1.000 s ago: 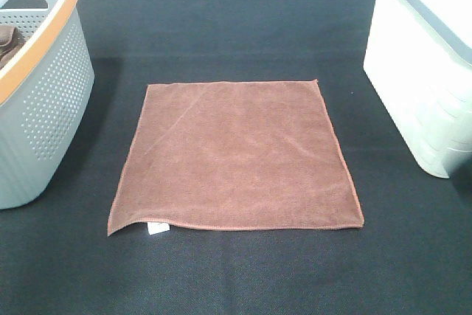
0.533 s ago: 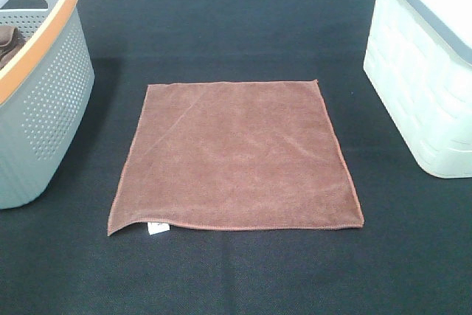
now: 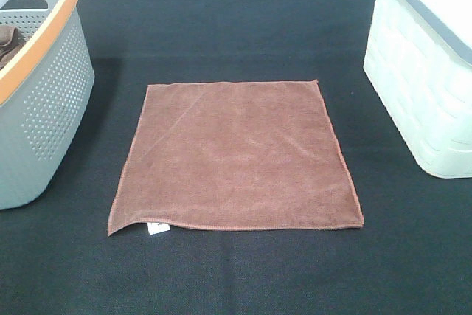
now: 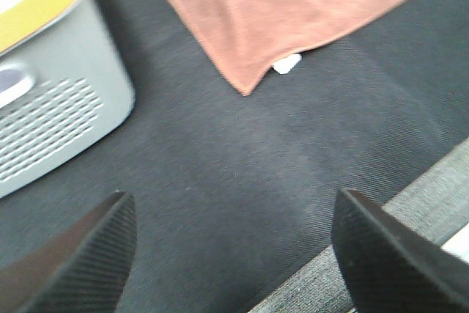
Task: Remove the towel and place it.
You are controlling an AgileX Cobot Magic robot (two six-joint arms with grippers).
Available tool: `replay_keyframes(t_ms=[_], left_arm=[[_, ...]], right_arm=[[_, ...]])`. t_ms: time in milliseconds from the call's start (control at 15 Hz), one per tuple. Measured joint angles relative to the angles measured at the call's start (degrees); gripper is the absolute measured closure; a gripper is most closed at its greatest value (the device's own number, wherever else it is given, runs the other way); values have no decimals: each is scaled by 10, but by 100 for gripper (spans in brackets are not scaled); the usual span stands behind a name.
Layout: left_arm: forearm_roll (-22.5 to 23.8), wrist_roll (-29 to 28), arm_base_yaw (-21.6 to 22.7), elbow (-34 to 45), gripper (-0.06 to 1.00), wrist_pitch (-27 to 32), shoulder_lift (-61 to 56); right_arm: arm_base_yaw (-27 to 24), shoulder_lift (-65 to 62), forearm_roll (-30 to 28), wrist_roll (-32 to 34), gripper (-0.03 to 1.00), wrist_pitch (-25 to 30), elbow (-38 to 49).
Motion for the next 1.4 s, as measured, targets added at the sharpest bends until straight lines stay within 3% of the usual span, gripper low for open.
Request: replay_keyframes(t_ms=[867, 1067, 1267, 1400], left_arm=[[-11, 15, 2, 1, 23, -7, 0], [-13, 15, 102, 1, 23, -7, 0], [-13, 15, 203, 1, 23, -7, -18], [-13, 15, 227, 1, 23, -9, -51]], right_arm=[[0, 0, 0, -5, 9, -1, 0], [-36, 0, 0, -5, 9, -1, 0], [-143, -13, -1, -5, 9, -2, 1], [-187, -46, -2, -5, 9, -2, 1]])
